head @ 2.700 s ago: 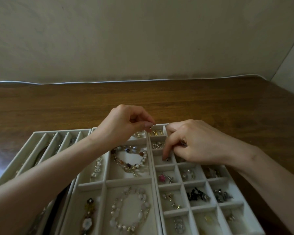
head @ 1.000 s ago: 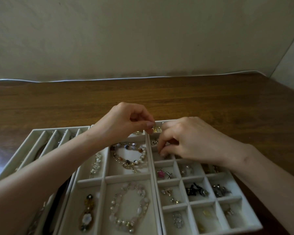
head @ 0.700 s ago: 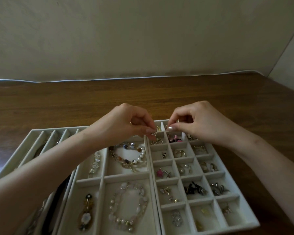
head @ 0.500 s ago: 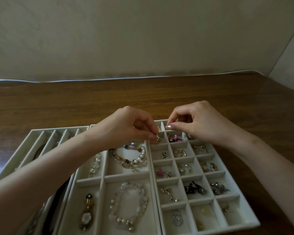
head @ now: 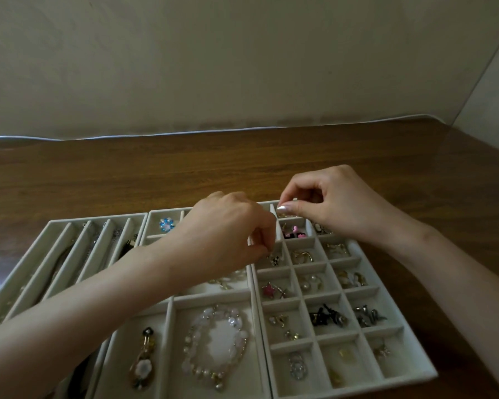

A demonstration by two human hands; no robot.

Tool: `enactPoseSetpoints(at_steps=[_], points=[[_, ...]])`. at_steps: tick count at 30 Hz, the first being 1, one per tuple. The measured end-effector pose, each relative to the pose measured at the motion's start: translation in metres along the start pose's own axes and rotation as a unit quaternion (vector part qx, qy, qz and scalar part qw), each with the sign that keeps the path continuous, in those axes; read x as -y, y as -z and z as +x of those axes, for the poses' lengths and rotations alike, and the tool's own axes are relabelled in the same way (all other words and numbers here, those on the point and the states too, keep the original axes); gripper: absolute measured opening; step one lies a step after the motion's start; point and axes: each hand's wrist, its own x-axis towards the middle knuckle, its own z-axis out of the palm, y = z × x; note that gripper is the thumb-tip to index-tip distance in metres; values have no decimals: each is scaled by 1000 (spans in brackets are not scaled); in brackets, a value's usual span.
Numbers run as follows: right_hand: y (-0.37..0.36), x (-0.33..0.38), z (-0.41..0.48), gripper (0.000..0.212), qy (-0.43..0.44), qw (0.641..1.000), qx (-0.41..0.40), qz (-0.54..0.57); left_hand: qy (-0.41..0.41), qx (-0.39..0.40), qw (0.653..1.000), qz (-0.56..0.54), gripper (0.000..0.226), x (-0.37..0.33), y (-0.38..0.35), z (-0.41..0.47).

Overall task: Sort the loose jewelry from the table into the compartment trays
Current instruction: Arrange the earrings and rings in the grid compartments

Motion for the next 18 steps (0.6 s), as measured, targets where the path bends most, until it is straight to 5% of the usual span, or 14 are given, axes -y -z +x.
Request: enactPoseSetpoints(at_steps=[18], points=[[18,8,-5,4,-42,993,97,-51,53,61,997,7,9,3,11,8]])
